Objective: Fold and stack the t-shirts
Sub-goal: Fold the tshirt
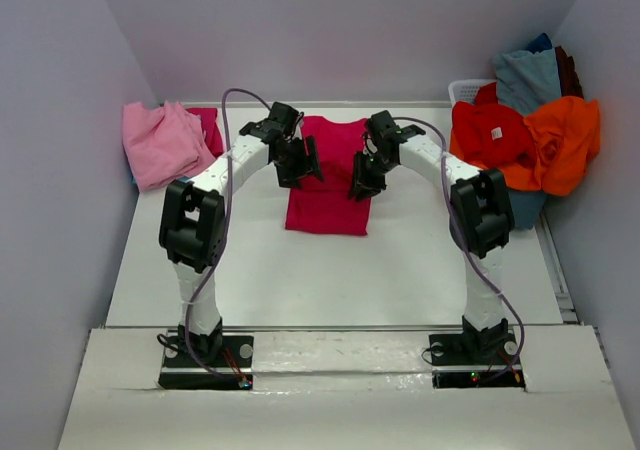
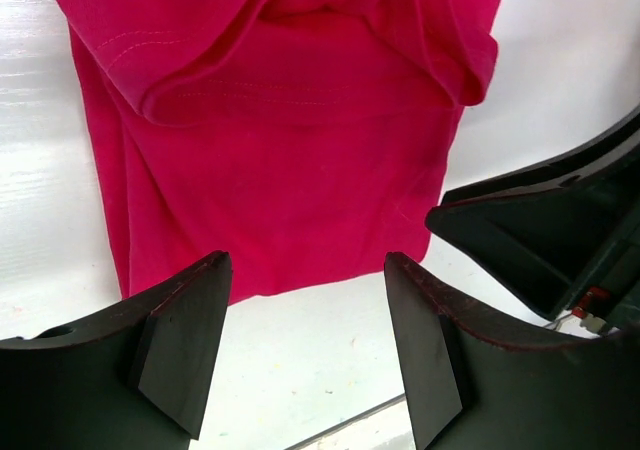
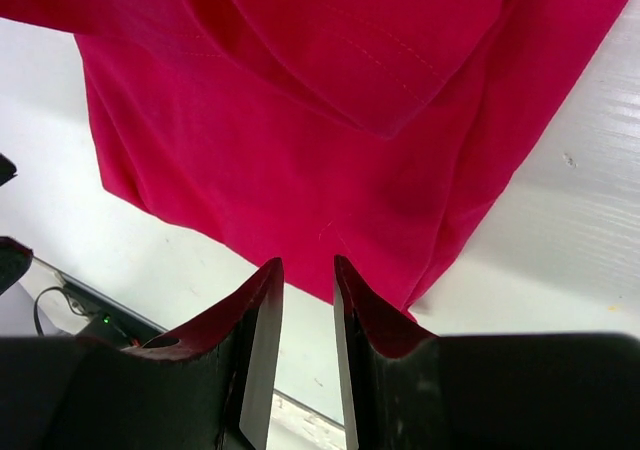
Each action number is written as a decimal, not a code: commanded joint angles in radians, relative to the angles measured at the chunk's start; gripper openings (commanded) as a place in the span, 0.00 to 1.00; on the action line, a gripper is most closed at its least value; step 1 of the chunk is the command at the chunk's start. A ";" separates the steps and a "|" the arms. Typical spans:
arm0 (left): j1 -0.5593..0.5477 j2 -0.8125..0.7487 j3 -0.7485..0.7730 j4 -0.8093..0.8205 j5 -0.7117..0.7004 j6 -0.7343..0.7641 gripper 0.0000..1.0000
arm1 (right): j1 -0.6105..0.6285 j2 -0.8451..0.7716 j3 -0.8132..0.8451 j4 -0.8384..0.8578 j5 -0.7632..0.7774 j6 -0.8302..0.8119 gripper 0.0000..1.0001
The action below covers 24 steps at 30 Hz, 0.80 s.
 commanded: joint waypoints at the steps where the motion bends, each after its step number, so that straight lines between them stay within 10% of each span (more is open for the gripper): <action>1: 0.011 0.016 0.002 -0.013 0.005 0.019 0.73 | -0.001 0.023 0.015 0.032 0.009 -0.016 0.33; 24: 0.087 0.192 0.139 -0.036 0.024 0.057 0.73 | -0.001 0.193 0.354 -0.106 0.155 -0.064 0.32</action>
